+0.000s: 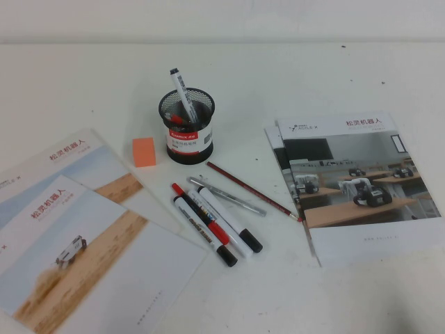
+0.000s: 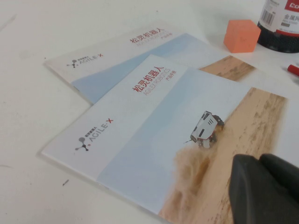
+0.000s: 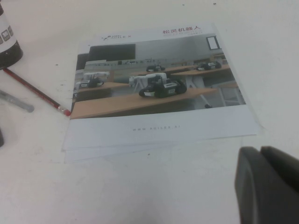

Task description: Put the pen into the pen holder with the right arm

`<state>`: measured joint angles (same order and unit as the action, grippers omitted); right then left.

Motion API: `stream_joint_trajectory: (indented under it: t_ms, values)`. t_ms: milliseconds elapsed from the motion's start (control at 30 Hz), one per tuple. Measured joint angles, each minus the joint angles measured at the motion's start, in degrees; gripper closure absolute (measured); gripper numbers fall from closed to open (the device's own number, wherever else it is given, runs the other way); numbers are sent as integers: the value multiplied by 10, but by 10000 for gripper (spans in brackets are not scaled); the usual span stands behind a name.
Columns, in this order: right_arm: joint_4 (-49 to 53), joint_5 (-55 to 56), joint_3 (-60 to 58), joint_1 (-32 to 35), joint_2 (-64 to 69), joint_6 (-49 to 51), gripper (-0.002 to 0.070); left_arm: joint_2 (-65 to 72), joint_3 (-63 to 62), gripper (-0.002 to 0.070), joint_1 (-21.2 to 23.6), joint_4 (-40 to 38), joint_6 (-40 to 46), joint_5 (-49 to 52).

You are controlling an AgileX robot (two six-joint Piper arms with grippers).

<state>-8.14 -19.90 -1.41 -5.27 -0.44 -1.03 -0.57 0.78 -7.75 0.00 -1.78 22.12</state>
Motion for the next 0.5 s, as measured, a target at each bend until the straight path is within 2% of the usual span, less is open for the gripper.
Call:
stream_joint_trajectory:
  t_ms: [500]
  values:
    - [-20, 0, 0, 0, 0, 0, 696, 0, 0, 676, 0, 0, 0, 0]
